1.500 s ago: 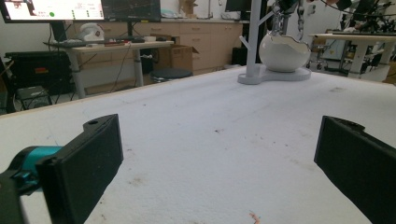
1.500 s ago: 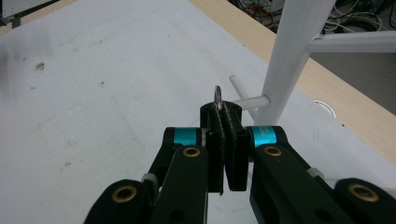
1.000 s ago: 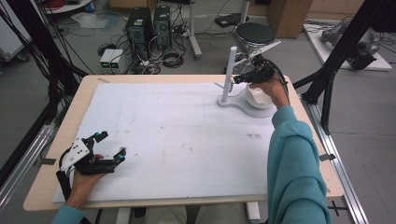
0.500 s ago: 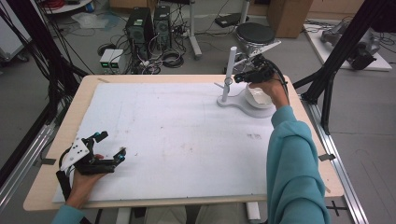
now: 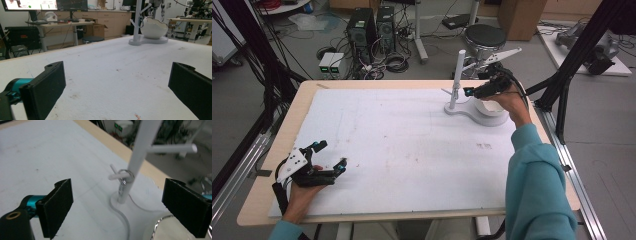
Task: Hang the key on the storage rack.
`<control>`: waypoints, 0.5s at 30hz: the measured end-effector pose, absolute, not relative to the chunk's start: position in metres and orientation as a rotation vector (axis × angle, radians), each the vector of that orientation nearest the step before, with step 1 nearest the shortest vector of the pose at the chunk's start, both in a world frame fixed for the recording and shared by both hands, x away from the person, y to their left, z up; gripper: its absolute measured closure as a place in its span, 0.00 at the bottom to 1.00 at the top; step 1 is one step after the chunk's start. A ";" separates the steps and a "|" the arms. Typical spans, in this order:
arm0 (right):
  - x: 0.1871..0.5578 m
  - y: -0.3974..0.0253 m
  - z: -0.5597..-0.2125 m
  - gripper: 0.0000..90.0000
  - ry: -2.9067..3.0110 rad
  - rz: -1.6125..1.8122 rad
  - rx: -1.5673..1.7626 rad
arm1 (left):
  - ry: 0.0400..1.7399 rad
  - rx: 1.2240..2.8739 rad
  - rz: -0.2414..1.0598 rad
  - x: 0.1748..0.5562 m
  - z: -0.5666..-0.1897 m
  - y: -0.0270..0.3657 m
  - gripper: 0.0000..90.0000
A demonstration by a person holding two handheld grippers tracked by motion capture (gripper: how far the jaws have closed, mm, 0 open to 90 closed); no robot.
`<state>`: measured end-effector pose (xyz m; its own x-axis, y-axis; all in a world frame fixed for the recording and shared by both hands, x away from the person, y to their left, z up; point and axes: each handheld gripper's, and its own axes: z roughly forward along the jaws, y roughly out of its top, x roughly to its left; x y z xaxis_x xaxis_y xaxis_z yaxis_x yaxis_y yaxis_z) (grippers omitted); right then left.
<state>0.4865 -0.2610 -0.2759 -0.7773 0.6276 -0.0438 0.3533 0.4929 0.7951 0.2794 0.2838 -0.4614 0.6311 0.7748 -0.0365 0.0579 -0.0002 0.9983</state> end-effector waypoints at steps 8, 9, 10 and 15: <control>0.447 -0.267 -0.287 0.01 2.368 1.321 0.720 | 0.746 1.484 0.667 0.279 -0.461 0.282 0.02; 0.443 -0.268 -0.290 0.01 2.354 1.342 0.701 | 0.747 1.486 0.666 0.279 -0.461 0.283 0.02; 0.436 -0.270 -0.296 0.01 2.342 1.364 0.688 | 0.752 1.484 0.667 0.279 -0.461 0.283 0.02; 0.398 -0.282 -0.324 0.01 2.257 1.472 0.652 | 0.754 1.487 0.682 0.278 -0.461 0.282 0.02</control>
<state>0.3976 -0.2816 -0.3243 -0.8257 0.5617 -0.0522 0.1787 0.3482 0.9202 0.2781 0.2815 -0.4612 0.6088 0.7930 -0.0240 0.0561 -0.0129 0.9983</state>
